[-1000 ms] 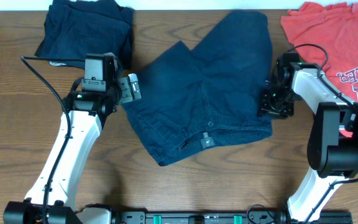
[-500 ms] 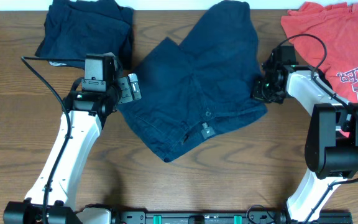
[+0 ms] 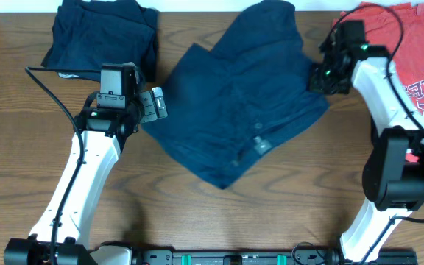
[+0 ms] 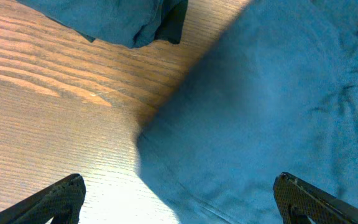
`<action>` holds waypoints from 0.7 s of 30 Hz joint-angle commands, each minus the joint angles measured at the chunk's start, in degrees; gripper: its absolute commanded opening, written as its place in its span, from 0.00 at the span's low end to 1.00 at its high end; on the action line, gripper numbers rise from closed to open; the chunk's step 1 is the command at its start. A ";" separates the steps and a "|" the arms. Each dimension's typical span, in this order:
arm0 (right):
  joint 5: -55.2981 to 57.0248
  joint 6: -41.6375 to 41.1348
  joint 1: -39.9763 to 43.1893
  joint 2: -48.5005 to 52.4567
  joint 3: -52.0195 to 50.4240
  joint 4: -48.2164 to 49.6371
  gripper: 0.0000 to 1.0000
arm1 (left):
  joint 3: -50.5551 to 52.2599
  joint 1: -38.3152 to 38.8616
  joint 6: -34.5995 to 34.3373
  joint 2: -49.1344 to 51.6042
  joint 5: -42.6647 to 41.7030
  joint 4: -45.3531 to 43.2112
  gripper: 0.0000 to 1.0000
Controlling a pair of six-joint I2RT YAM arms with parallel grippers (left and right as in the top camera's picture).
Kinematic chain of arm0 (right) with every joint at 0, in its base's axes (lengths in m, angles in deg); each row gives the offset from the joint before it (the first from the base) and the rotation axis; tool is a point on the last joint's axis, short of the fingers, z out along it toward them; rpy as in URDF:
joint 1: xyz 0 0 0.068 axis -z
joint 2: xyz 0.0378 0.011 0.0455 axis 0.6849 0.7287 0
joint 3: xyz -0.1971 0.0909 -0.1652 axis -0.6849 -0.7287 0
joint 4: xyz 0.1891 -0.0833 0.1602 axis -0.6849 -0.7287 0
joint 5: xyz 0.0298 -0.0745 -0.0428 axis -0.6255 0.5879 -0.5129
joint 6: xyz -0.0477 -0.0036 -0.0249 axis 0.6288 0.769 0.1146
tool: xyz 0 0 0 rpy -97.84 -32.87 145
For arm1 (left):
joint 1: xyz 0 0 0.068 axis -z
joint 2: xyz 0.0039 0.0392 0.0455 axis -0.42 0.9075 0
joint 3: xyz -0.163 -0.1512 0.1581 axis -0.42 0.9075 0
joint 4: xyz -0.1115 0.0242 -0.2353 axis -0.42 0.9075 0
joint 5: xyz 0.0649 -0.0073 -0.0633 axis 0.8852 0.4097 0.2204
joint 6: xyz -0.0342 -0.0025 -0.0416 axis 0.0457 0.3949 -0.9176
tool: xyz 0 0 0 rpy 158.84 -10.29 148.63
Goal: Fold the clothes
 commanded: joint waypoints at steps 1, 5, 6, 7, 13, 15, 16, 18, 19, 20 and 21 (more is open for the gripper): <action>2.67 4.52 2.99 0.26 4.59 -1.68 0.01 | -0.37 -0.31 -0.28 0.44 0.24 0.17 0.98; 2.82 6.56 6.14 0.26 5.66 -1.75 0.01 | -0.37 -0.31 -0.28 0.44 0.24 0.13 0.98; 3.23 6.69 7.04 0.26 5.66 -1.70 0.01 | -0.37 -0.31 -0.28 0.44 0.26 0.13 0.98; 3.98 6.71 8.09 0.26 5.66 -1.64 0.01 | -0.37 -0.31 -0.28 0.44 0.26 0.11 0.98; 4.59 6.91 14.01 0.26 5.66 1.75 0.01 | -0.37 -0.31 -0.28 0.44 0.26 -0.11 0.98; 3.30 8.07 15.65 0.26 5.68 3.26 0.02 | -0.37 -0.31 -0.28 0.44 0.26 -0.11 0.98; 1.49 9.77 16.46 0.26 5.68 4.42 0.01 | -0.37 -0.31 -0.28 0.46 0.26 -0.13 0.98; -3.21 13.88 17.14 0.26 5.68 6.01 0.01 | -0.37 -0.31 -0.28 0.50 0.24 -0.44 0.98; -5.27 15.54 17.20 0.26 5.75 6.21 0.07 | -0.37 -0.28 -0.28 0.61 0.17 -0.63 0.98; -7.65 17.09 17.11 0.24 6.25 5.81 0.23 | -0.37 -0.17 -0.24 0.87 -0.68 -1.25 0.98; -8.50 17.18 16.96 0.24 6.75 5.29 0.46 | -0.37 -0.13 0.00 1.31 -2.10 -1.90 0.98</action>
